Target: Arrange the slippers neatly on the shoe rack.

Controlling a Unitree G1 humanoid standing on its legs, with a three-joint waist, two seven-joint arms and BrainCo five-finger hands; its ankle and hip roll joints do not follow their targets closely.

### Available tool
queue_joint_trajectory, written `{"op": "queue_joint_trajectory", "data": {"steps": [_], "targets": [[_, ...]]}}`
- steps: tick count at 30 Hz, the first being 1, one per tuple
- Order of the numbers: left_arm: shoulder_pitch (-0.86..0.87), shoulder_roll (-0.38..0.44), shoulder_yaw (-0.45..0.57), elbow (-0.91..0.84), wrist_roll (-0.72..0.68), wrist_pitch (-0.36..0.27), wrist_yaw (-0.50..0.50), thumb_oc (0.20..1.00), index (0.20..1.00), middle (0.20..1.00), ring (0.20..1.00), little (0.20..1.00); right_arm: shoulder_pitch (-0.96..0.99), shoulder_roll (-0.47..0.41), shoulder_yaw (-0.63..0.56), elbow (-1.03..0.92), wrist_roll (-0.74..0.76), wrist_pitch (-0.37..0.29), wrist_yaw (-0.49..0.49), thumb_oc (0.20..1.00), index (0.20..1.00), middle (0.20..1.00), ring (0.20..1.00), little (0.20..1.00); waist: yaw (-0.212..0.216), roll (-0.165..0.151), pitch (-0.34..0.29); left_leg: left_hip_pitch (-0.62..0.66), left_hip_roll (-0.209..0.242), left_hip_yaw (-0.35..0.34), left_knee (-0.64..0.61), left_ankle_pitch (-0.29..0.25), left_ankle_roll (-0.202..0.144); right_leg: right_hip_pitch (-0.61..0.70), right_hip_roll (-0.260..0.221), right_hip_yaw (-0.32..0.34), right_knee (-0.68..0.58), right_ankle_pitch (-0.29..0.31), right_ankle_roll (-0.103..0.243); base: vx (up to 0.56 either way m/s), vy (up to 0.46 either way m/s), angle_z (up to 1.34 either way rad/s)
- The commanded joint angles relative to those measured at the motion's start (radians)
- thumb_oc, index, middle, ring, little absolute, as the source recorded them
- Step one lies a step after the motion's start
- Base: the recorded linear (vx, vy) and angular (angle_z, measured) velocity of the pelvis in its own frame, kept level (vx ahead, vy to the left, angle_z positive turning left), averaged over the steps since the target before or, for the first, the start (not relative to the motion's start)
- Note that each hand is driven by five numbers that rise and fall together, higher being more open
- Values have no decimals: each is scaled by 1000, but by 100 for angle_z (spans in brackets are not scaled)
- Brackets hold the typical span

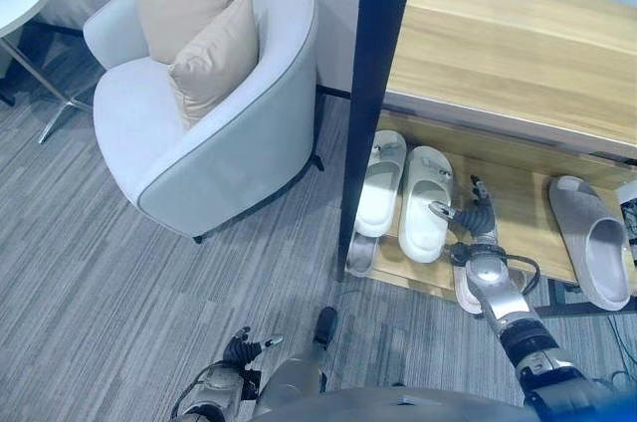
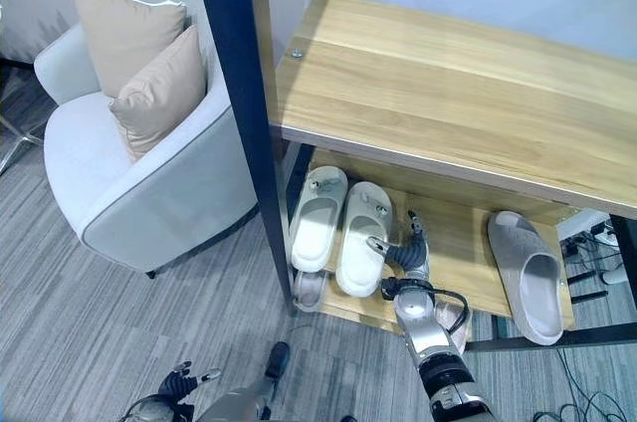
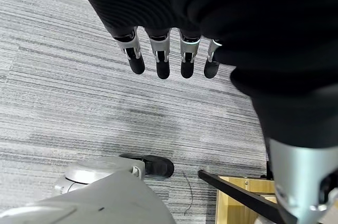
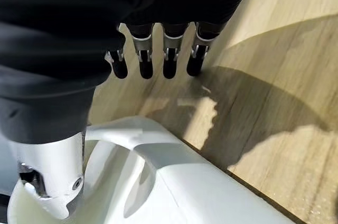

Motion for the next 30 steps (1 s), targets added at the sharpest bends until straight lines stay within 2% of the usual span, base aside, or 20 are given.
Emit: {"op": "queue_joint_trajectory", "data": {"steps": [1,5,7,12,17,18,20,26,30], "targets": [[-34,-53,-10,71,-2,-8,14,1000,1000,1000,1000,1000,2,-58,-2,-88,-14,-24,10,1000,1000,1000,1000,1000,-5,15,30,133,17,7,6,-192,-17,-16,-34,5,49,28,35,0,0,0],[-35,-50,1,69,4,-6,20,1000,1000,1000,1000,1000,51,-66,-13,-144,-36,-30,21,1000,1000,1000,1000,1000,-14,16,25,140,23,15,6,-194,-20,-8,-30,5,51,21,33,-17,-15,-2],[-19,-50,15,83,32,0,24,1000,1000,1000,1000,1000,69,-86,-50,-218,-71,-47,-1,1000,1000,1000,1000,1000,-23,27,19,155,32,27,6,-194,-22,3,-25,13,55,13,30,-52,-46,-5],[-10,-51,22,93,41,2,20,1000,1000,1000,1000,1000,70,-110,-79,-236,-81,-46,-4,1000,1000,1000,1000,1000,-31,35,9,164,38,38,6,-193,-26,13,-19,20,51,9,25,-28,-38,-13],[-7,-53,23,90,52,0,16,1000,1000,1000,1000,1000,58,-195,-140,-191,-159,-7,-39,1000,1000,1000,1000,1000,-43,49,-4,171,46,52,6,-191,-32,16,-9,33,41,9,20,-32,-55,-6],[-3,-53,20,94,64,2,12,1000,1000,1000,1000,1000,50,-237,-162,-148,-181,8,-51,1000,1000,1000,1000,1000,-48,54,-6,173,49,56,6,-190,-34,17,-5,41,38,9,18,-21,-69,-3],[-1,-51,15,99,71,2,12,1000,1000,1000,1000,1000,35,-269,-185,-93,-161,13,-68,1000,1000,1000,1000,1000,-53,60,-5,173,50,59,6,-188,-34,15,-3,46,40,10,15,-20,-71,-5],[-4,-48,14,102,69,4,12,1000,1000,1000,1000,1000,21,-311,-215,-27,-145,35,-88,1000,1000,1000,1000,1000,-63,77,-1,173,51,62,6,-187,-35,13,1,56,34,16,13,-1,-41,-10],[-6,-49,11,103,64,5,16,1000,1000,1000,1000,1000,11,-308,-223,37,-115,51,-93,1000,1000,1000,1000,1000,-69,91,0,172,53,73,6,-188,-32,13,3,64,21,22,13,16,-35,-3]]}}
